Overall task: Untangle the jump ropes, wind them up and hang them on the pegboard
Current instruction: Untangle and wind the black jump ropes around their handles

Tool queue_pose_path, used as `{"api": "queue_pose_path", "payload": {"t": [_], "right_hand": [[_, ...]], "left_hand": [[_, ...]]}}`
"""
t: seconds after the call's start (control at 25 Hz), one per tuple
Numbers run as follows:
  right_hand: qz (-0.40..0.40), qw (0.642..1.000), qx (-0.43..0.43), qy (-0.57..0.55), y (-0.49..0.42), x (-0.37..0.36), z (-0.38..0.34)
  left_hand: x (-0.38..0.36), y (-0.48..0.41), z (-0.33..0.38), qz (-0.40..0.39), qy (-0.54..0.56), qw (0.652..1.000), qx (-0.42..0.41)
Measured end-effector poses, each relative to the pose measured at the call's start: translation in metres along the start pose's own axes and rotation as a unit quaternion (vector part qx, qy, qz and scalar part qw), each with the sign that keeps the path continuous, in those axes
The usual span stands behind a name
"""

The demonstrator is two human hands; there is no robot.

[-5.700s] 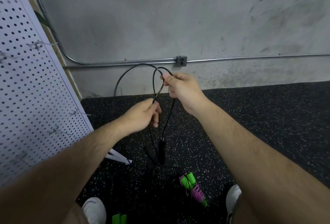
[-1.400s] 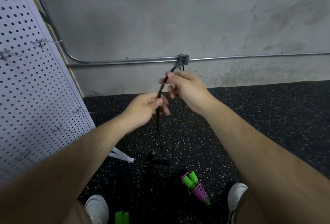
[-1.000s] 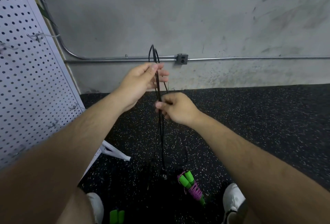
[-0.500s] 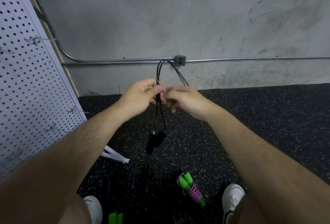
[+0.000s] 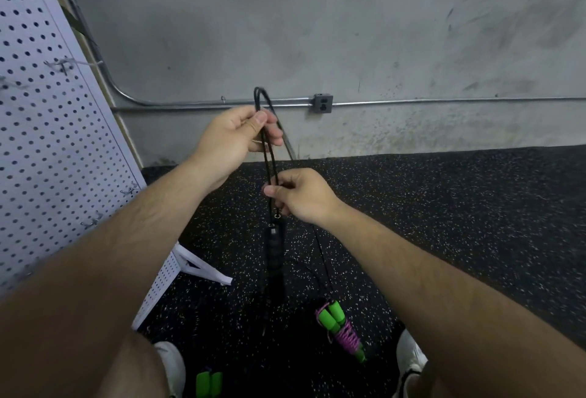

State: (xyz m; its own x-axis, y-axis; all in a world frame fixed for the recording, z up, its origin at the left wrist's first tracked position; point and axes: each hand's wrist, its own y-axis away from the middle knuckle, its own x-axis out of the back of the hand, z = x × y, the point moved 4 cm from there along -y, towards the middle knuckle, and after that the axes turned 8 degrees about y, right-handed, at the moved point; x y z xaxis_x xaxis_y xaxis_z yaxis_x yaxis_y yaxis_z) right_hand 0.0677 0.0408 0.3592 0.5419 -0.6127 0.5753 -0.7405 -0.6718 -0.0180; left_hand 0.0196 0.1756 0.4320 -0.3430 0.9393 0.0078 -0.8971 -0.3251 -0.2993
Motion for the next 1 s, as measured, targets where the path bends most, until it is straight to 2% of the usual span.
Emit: {"api": "queue_pose_path", "payload": {"t": [0.12,0.2,0.28,0.4,0.56,0.64,0.8,1.0], "right_hand": [[0.020,1.000,0.010,-0.021,0.001,0.017,-0.017],[0.038,0.998,0.016,-0.044,-0.001,0.031,-0.028],[0.051,0.994,0.012,-0.098,-0.004,0.041,-0.034],[0.040,0.986,0.008,-0.164,-0.004,0.042,-0.036],[0.058,0.983,0.015,-0.172,-0.005,0.039,-0.035],[0.076,0.990,-0.006,-0.120,0.000,0.036,-0.033],[0.102,0.991,0.000,0.087,0.023,0.009,-0.022],[0.121,0.946,-0.025,0.299,0.041,-0.030,-0.019]], "left_hand": [[0.002,0.010,-0.012,-0.040,-0.016,0.996,0.079],[0.000,0.024,-0.030,-0.116,-0.077,0.982,0.125],[-0.007,0.038,-0.040,-0.192,-0.097,0.968,0.127],[-0.012,0.044,-0.042,-0.184,-0.100,0.974,0.090],[-0.016,0.045,-0.044,-0.137,-0.099,0.981,0.095],[-0.014,0.042,-0.043,-0.097,-0.100,0.986,0.093],[-0.002,0.029,-0.043,0.011,-0.080,0.992,0.095],[-0.005,0.026,-0.037,0.071,0.022,0.989,0.124]]}}
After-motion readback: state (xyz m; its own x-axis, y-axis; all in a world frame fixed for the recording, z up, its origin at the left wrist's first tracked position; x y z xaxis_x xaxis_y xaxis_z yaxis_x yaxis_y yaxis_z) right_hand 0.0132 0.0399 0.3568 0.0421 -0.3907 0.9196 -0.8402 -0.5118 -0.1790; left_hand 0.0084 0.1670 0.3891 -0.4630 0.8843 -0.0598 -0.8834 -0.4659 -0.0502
